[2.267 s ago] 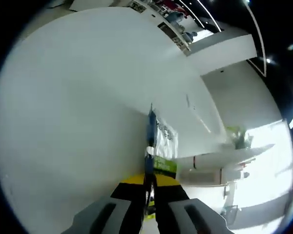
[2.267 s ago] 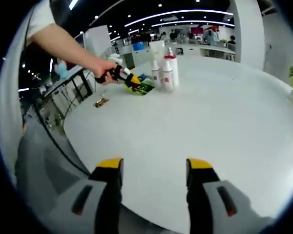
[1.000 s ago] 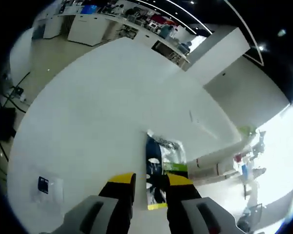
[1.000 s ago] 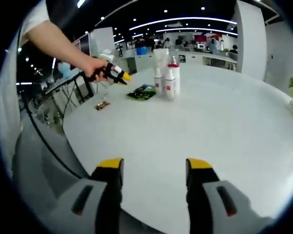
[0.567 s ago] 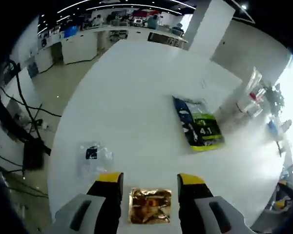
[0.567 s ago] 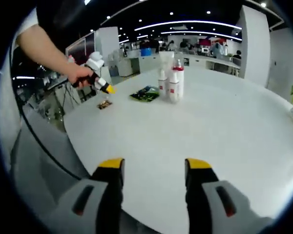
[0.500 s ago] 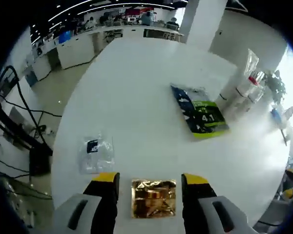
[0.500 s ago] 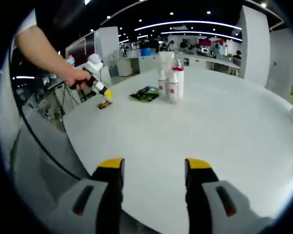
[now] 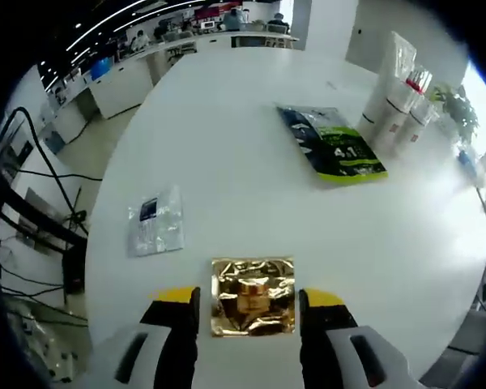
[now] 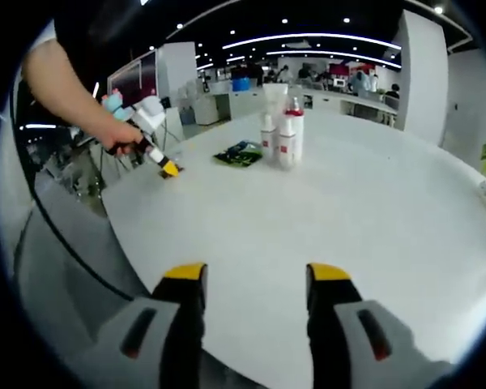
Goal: Arrange the skincare products in the storage area until every visible bottle or jar stands upright without overlapping.
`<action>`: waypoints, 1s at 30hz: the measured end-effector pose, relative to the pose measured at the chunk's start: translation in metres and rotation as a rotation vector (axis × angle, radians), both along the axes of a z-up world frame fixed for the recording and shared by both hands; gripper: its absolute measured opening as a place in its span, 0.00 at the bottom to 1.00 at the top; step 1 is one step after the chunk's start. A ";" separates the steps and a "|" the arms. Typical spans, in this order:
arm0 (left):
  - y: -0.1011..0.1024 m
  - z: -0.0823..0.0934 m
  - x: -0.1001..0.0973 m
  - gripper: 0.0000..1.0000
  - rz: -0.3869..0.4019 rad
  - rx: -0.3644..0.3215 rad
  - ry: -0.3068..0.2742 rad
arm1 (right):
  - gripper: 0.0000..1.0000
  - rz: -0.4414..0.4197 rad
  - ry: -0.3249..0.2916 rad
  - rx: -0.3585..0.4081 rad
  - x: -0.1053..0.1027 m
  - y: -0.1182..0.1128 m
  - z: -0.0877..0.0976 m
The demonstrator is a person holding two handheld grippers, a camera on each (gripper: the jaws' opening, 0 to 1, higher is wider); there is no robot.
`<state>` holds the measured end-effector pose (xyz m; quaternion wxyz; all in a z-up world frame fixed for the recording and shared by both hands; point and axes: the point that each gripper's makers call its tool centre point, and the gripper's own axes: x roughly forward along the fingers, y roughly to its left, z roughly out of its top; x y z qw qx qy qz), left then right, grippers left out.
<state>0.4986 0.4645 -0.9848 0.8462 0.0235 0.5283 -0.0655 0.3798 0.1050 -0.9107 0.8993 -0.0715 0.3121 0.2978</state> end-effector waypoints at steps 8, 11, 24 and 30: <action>-0.002 0.001 -0.003 0.40 -0.046 0.014 0.048 | 0.50 0.016 0.004 -0.016 -0.002 0.001 -0.001; -0.001 0.005 -0.008 0.39 -0.063 0.020 0.057 | 0.50 0.020 0.010 -0.014 -0.002 0.002 -0.002; -0.023 0.042 -0.018 0.39 -0.050 -0.094 -0.052 | 0.50 0.030 0.014 -0.017 -0.004 0.004 -0.003; -0.055 0.065 -0.030 0.39 -0.073 -0.168 -0.128 | 0.50 0.033 0.019 -0.005 -0.005 0.005 -0.003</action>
